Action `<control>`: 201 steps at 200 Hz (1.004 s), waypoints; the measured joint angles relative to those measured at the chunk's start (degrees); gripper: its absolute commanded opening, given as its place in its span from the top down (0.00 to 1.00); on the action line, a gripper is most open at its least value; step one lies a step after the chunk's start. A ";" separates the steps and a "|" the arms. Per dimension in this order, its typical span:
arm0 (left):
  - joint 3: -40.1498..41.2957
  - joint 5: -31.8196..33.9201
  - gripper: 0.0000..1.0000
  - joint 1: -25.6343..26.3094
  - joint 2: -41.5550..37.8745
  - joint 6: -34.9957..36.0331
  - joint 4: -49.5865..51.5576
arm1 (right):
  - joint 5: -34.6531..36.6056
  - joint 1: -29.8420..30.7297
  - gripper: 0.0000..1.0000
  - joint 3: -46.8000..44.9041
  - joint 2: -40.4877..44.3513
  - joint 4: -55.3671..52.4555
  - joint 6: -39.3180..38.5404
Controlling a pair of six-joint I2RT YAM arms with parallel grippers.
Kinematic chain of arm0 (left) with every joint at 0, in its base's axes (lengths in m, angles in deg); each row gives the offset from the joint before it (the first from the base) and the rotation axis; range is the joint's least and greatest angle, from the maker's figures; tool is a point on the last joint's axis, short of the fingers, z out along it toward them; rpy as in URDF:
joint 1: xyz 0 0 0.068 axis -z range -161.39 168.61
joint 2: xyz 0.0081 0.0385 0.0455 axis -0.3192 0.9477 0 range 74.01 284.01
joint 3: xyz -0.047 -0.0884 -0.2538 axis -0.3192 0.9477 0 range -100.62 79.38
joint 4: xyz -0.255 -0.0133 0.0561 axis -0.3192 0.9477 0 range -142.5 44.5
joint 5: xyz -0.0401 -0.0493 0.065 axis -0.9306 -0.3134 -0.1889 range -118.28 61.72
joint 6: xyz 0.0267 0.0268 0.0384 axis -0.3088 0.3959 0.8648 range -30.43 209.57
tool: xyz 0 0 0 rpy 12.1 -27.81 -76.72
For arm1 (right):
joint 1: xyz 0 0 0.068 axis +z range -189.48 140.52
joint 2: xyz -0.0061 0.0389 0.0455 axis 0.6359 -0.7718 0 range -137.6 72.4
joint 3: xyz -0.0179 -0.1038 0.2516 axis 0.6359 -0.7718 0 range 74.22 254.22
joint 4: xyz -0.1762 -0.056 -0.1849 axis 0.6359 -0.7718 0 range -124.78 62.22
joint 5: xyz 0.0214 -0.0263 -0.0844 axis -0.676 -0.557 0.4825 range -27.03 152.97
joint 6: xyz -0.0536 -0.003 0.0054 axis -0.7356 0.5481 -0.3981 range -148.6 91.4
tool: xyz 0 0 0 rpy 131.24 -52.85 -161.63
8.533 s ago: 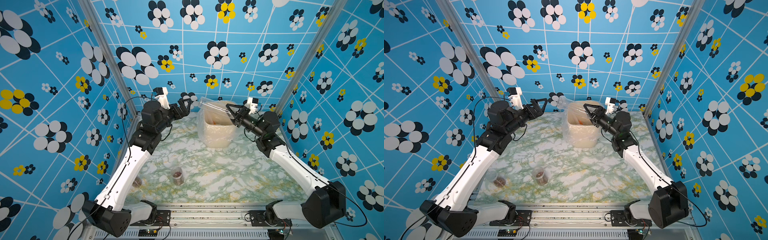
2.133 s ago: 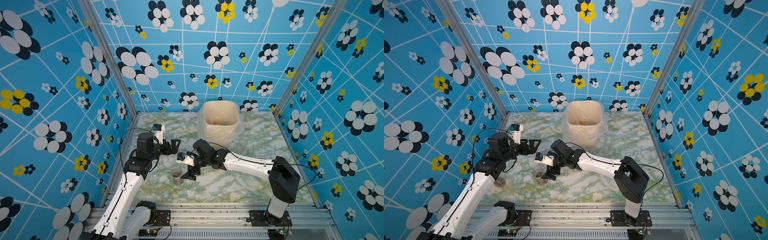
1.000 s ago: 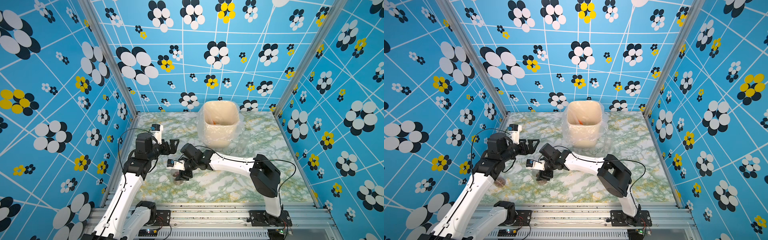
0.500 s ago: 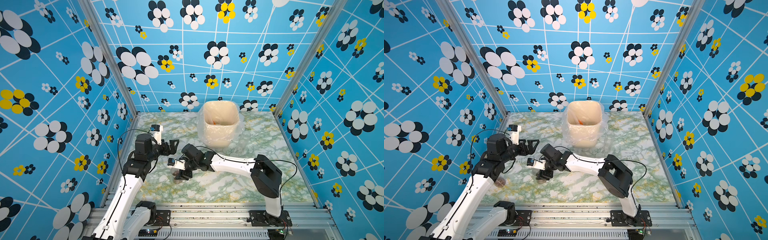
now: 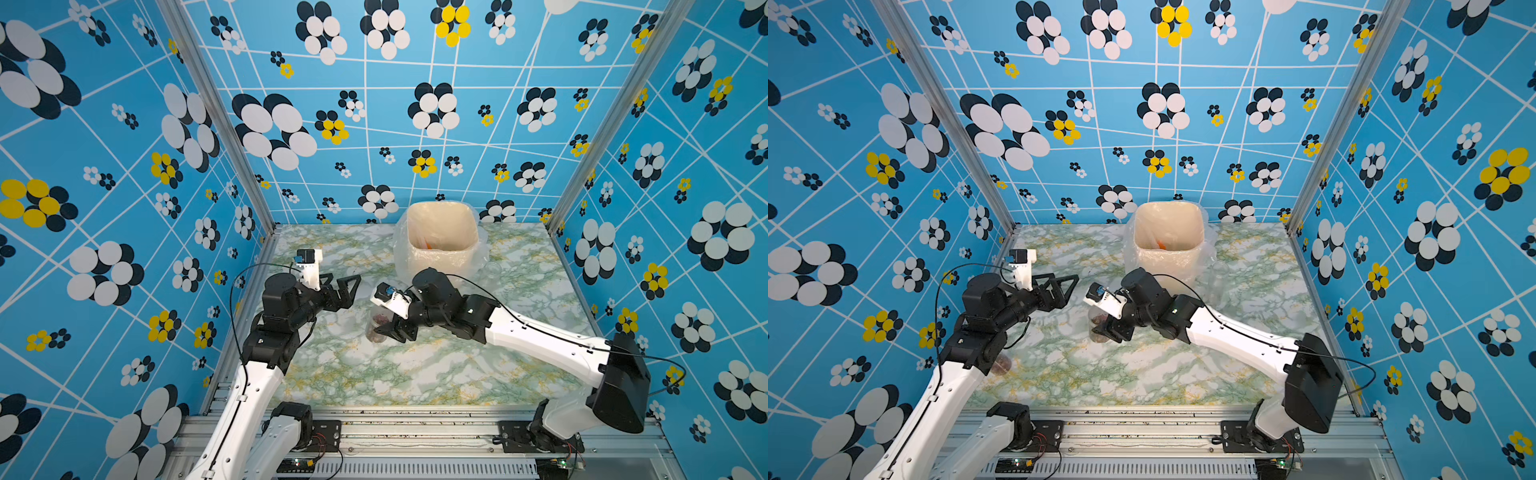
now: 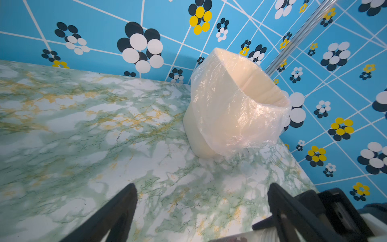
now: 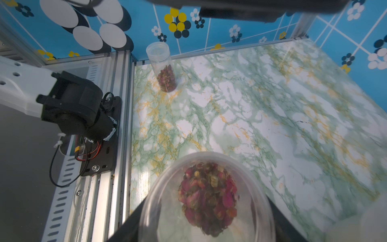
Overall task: Empty the moldy dried flower tea in the jars
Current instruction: Pick up the jar from the center of the board.
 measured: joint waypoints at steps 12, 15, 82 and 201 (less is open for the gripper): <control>0.26 -1.36 0.01 0.52 0.00 -1.29 -1.86 | 0.94 -1.03 0.75 0.00 2.40 -1.42 1.14; 0.35 -1.64 0.01 0.85 0.00 -1.44 -2.47 | 1.11 -1.25 0.76 0.00 2.99 -1.84 1.49; 3.34 1.51 0.00 19.41 0.42 3.08 -11.45 | 3.50 -10.40 0.79 1.73 9.53 -15.54 7.89; 10.91 7.63 0.01 35.98 6.71 21.57 -22.25 | -7.74 -19.63 0.85 4.31 11.93 -20.24 24.46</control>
